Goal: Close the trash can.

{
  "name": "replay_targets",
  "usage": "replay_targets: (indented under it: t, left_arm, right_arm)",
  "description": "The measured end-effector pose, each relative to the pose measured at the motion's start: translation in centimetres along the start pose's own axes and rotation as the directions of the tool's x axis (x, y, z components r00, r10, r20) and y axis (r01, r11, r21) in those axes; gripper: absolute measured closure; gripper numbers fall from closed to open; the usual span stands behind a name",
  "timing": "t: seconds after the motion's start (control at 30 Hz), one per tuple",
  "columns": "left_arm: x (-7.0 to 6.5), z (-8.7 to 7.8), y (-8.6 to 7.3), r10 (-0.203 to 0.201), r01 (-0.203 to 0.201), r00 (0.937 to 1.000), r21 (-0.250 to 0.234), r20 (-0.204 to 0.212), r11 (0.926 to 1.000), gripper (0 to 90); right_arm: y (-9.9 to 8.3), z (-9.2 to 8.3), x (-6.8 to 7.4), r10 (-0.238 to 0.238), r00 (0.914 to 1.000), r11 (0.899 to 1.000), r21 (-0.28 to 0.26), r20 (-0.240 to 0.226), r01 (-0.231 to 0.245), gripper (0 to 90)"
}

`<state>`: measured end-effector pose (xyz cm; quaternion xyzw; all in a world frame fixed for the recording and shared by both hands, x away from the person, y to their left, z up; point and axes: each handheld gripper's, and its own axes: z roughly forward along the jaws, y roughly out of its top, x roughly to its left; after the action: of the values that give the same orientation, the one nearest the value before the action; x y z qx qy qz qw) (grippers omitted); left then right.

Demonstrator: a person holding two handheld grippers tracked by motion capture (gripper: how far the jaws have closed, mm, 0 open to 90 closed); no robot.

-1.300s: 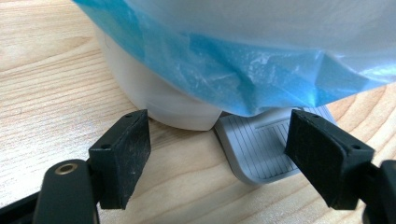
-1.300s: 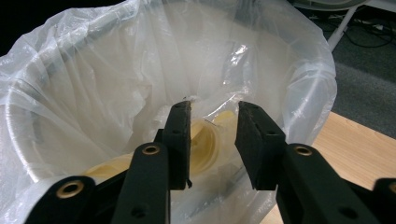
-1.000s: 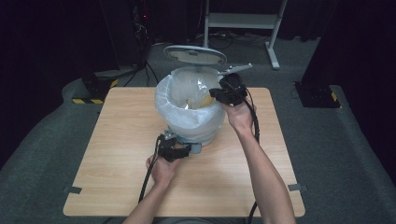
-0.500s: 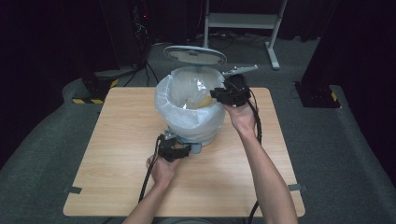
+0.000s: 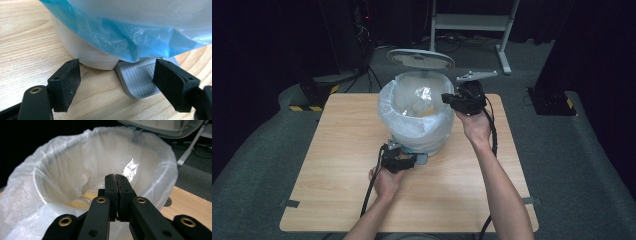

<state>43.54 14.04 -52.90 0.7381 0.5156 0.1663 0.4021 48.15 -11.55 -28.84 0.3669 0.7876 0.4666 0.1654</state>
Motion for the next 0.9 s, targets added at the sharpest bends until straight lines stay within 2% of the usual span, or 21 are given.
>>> replay_targets:
  t: [0.1,0.37,0.73,0.9]
  left_arm:
    - [0.0,0.0,0.0,0.000,0.000,1.0000,0.000,0.000,1.0000,22.2]
    - [0.0,0.0,0.0,0.000,0.000,1.0000,-0.002,0.000,1.0000,22.3]
    - [0.1,0.0,0.0,-0.004,0.004,1.0000,-0.005,0.004,1.0000,22.4]
    - [0.1,0.0,0.0,-0.003,0.003,1.0000,-0.004,0.005,1.0000,22.4]
  right_arm:
    - [-0.5,-0.8,-0.5,0.028,0.9995,0.999,-0.026,-0.012,-0.028,84.9]
    - [-2.0,-2.4,-1.1,0.055,0.9985,0.996,-0.068,-0.008,-0.055,76.7]
    - [-3.7,-3.7,-1.3,0.054,0.9983,0.994,-0.095,-0.022,-0.055,65.7]
    - [-4.7,-4.4,-1.3,0.049,0.9988,0.992,-0.113,-0.001,-0.049,63.9]
